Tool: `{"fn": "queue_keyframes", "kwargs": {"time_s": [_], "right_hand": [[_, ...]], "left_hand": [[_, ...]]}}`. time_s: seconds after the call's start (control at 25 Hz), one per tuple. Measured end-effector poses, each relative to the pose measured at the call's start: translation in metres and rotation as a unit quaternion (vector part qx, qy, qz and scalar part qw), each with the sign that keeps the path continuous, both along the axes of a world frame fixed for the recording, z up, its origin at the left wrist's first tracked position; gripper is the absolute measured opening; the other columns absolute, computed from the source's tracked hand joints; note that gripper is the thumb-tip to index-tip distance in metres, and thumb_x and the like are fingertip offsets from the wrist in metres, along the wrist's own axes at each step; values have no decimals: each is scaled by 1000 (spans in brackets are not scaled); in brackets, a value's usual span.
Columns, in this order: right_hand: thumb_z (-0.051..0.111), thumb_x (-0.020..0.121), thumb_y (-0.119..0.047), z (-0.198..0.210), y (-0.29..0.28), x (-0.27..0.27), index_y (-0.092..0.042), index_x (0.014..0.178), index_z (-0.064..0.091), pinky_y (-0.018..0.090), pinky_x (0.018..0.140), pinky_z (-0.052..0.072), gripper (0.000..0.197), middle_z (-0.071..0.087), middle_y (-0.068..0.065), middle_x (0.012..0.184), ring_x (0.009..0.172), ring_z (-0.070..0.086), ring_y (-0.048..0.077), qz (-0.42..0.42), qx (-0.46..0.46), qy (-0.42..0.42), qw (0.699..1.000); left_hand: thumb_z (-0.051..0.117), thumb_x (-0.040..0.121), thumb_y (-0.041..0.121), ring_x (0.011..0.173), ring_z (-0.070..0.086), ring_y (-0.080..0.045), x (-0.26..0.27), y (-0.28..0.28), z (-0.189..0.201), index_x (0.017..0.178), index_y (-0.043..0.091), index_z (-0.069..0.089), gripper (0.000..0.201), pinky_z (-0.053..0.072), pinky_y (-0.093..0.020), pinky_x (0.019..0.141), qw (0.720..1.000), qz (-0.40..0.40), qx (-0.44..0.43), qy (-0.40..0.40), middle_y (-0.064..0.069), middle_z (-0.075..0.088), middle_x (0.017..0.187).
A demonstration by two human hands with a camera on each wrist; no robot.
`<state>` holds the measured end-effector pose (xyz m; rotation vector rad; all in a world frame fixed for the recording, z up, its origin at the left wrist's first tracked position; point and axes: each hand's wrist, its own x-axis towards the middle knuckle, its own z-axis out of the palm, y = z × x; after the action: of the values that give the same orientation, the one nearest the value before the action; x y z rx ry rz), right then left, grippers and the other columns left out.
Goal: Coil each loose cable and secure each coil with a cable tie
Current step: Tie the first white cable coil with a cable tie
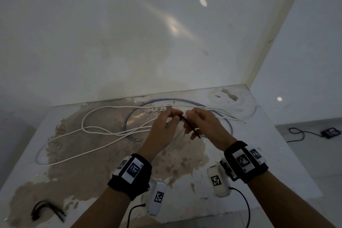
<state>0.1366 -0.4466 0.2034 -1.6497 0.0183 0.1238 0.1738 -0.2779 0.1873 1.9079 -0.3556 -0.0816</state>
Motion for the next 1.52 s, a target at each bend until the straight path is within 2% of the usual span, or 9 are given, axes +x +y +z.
{"fn": "queue_keyframes", "kwargs": {"time_s": [0.2, 0.44, 0.6, 0.8, 0.96, 1.08, 1.2, 1.36, 1.52], "right_hand": [[60, 99, -15, -9, 6, 4, 0, 102, 64, 40, 79, 62, 16, 74, 14, 92, 86, 73, 28, 26, 29, 11, 999], [60, 98, -11, -5, 14, 1, -8, 94, 66, 31, 52, 53, 7, 70, 14, 83, 53, 60, 21, -2, -25, -67, 997], [59, 98, -11, -6, 15, 0, -4, 91, 64, 28, 44, 44, 11, 69, 9, 79, 48, 50, 17, -14, -37, -82, 996], [57, 100, -16, -8, 16, 1, 0, 92, 59, 21, 45, 33, 18, 64, 2, 75, 46, 38, 8, 10, -14, -35, 999], [55, 101, -15, -4, 21, 1, -7, 89, 58, 22, 44, 28, 15, 60, 0, 73, 47, 30, 11, 37, 35, -39, 998], [54, 102, -14, -4, 23, 1, -11, 86, 59, 23, 44, 27, 17, 59, 1, 73, 47, 29, 11, 34, 48, -40, 997], [55, 101, -15, -9, 24, 1, -7, 89, 61, 22, 43, 31, 16, 60, 5, 74, 44, 33, 9, 3, 23, -40, 999], [57, 100, -15, -17, 28, -1, -9, 88, 61, 20, 42, 34, 15, 60, 7, 72, 44, 40, 8, -22, -15, -38, 999], [56, 101, -18, -30, 27, -7, -9, 85, 58, 22, 44, 36, 18, 59, 4, 67, 46, 43, 13, 6, -41, -11, 999]], "left_hand": [[52, 99, 25, 65, 49, -10, 2, -2, -5, 100, 18, 57, 9, 38, -26, 61, 994, 47, -74, 72, 1, 60, 90], [59, 92, 44, 62, 52, -13, 15, 2, -2, 94, 6, 60, 39, 43, -33, 62, 996, 36, 21, 76, -9, 65, 86], [48, 99, 42, 47, 45, -2, 15, 2, 6, 77, 12, 62, 40, 38, -25, 55, 996, -34, 67, 54, 2, 57, 65], [38, 103, 38, 51, 41, -14, 17, 10, 1, 73, 21, 49, 36, 37, -35, 55, 993, -75, 86, 18, 2, 44, 63], [37, 105, 26, 43, 32, -8, 18, 15, 7, 68, 16, 42, 39, 31, -26, 47, 995, -81, 21, 45, 9, 38, 48], [38, 105, 25, 45, 27, -12, 20, 17, 9, 68, 13, 40, 38, 27, -26, 46, 993, -97, -15, 72, 6, 31, 52], [43, 103, 30, 46, 38, -14, 23, 21, 7, 72, 10, 45, 37, 36, -28, 50, 993, -112, 25, 40, -3, 39, 58], [46, 101, 37, 53, 53, -1, 25, 25, 5, 76, 14, 59, 36, 38, -12, 56, 981, -112, 157, -34, 5, 60, 64], [37, 104, 33, 56, 63, -12, 17, 27, -9, 74, 17, 55, 39, 50, -30, 61, 984, -116, 136, 23, 0, 58, 65]]}}
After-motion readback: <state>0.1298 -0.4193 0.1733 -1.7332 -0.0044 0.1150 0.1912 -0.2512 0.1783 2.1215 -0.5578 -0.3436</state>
